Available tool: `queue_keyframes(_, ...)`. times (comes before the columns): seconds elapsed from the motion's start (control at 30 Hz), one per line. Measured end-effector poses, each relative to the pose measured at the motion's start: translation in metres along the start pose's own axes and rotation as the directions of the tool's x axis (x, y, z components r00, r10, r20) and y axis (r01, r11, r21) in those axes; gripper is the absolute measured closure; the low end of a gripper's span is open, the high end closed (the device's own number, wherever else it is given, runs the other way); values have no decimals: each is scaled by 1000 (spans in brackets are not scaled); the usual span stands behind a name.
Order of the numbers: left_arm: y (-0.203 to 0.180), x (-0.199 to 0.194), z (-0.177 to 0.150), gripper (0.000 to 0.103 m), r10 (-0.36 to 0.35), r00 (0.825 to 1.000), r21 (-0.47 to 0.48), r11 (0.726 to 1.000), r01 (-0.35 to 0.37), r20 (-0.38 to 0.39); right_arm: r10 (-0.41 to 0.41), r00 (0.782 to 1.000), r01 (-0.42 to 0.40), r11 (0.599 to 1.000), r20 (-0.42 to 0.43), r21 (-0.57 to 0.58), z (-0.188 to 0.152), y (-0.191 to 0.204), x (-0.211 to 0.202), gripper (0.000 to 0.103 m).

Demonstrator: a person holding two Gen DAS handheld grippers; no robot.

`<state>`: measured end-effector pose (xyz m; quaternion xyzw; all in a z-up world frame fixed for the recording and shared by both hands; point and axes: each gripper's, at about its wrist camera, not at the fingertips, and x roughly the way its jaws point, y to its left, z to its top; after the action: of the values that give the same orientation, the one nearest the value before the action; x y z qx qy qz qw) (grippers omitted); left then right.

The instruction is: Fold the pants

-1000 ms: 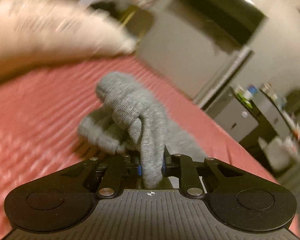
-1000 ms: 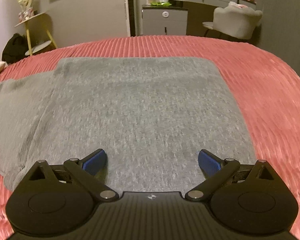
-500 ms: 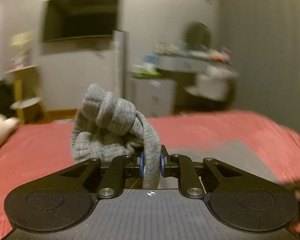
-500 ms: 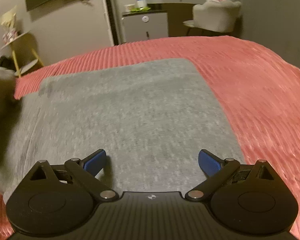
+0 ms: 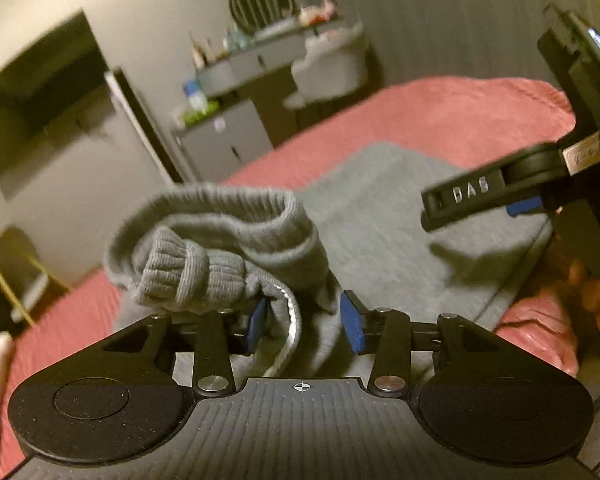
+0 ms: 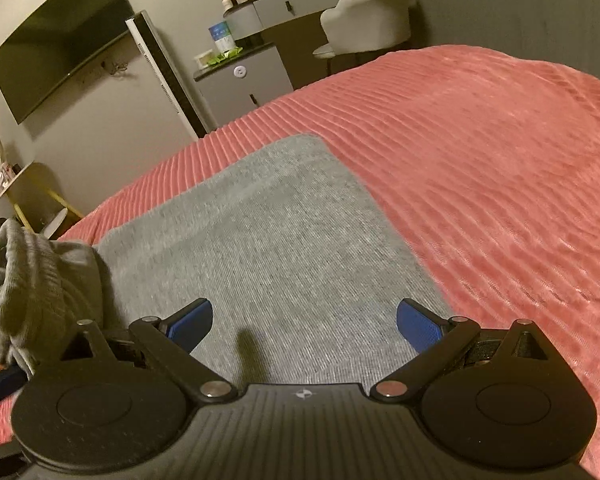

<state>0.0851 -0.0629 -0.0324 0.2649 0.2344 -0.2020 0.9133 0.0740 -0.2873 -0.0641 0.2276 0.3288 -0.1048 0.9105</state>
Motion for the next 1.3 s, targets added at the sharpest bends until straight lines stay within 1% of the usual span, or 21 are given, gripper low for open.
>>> queue_keyframes(0.1, -1, 0, 5, 50, -1, 999, 33, 999, 0, 34, 17, 1000, -17, 1000, 2, 4, 0, 0, -1, 4)
queue_keyframes(0.17, -10, 0, 7, 49, -21, 998, 108, 994, 15, 54, 55, 998, -56, 998, 12, 16, -1, 0, -5, 4)
queue_keyframes(0.23, -24, 4, 7, 49, -48, 997, 209, 977, 34, 59, 72, 997, -73, 997, 30, 25, -1, -1, -8, 4)
queue_keyframes(0.33, -44, 1, -2, 44, -84, 994, 380, 924, 50, 74, 76, 996, -78, 995, 41, 56, -1, -7, -10, 4)
queue_keyframes(0.37, -49, -3, -5, 42, -100, 991, 405, 912, 56, 89, 81, 996, -83, 994, 35, 72, -1, -9, -9, 4)
queue_keyframes(0.43, -51, -13, -9, 29, -128, 986, 396, 915, 75, 107, 101, 994, -104, 990, 33, 101, -1, -13, -8, 4)
queue_keyframes(0.53, -37, -30, -19, 25, -111, 986, 295, 953, 69, 127, 165, 986, -168, 977, 34, 131, -2, -16, -10, 4)
queue_keyframes(0.6, -17, -41, -26, 16, -75, 991, 169, 984, 55, 113, 236, 971, -237, 959, 25, 152, -2, -17, -11, 4)
queue_keyframes(0.67, 8, -50, -33, 9, 7, 995, 25, 1000, -9, 100, 307, 952, -300, 934, -7, 193, -3, -18, -7, 4)
queue_keyframes(0.7, 24, -54, -36, 8, 74, 994, -67, 995, -69, 77, 340, 940, -326, 921, -28, 214, -3, -17, -3, 4)
queue_keyframes(0.77, 54, -55, -44, 8, 173, 985, -256, 953, -165, 9, 383, 922, -360, 900, -52, 244, -3, -12, 3, 4)
queue_keyframes(0.8, 73, -55, -52, 8, 195, 980, -375, 907, -193, -34, 398, 915, -371, 893, -63, 254, -3, -9, 6, 4)
queue_keyframes(0.87, 101, -55, -68, 8, 172, 982, -558, 808, -189, -85, 430, 898, -389, 875, -96, 289, -4, 0, 16, 4)
queue_keyframes(0.9, 112, -55, -77, 8, 152, 983, -618, 765, -181, -100, 434, 895, -388, 872, -106, 299, -5, 5, 19, 4)
queue_keyframes(0.93, 116, -56, -84, 8, 146, 983, -646, 741, -183, -111, 428, 897, -380, 875, -113, 299, -5, 10, 23, 4)
queue_keyframes(1.03, 117, -52, -96, 8, 114, 986, -664, 729, -168, -124, 395, 911, -346, 890, -120, 297, -6, 24, 31, 4)
queue_keyframes(1.13, 116, -46, -104, 8, 69, 989, -678, 721, -139, -129, 437, 892, -383, 867, -116, 320, -5, 33, 34, 6)
queue_keyframes(1.17, 116, -44, -103, 8, 60, 990, -682, 719, -134, -131, 428, 896, -374, 872, -120, 317, -6, 37, 36, 11)
queue_keyframes(1.2, 115, -39, -105, 8, 51, 989, -687, 715, -131, -136, 423, 898, -369, 873, -119, 320, -8, 39, 37, 31)
queue_keyframes(1.23, 116, -41, -110, 8, 42, 989, -694, 709, -129, -140, 419, 899, -358, 870, -127, 339, -10, 39, 39, 44)
queue_keyframes(1.3, 117, -36, -113, 8, 8, 989, -718, 687, -111, -145, 429, 897, -362, 852, -108, 379, -13, 34, 41, 44)
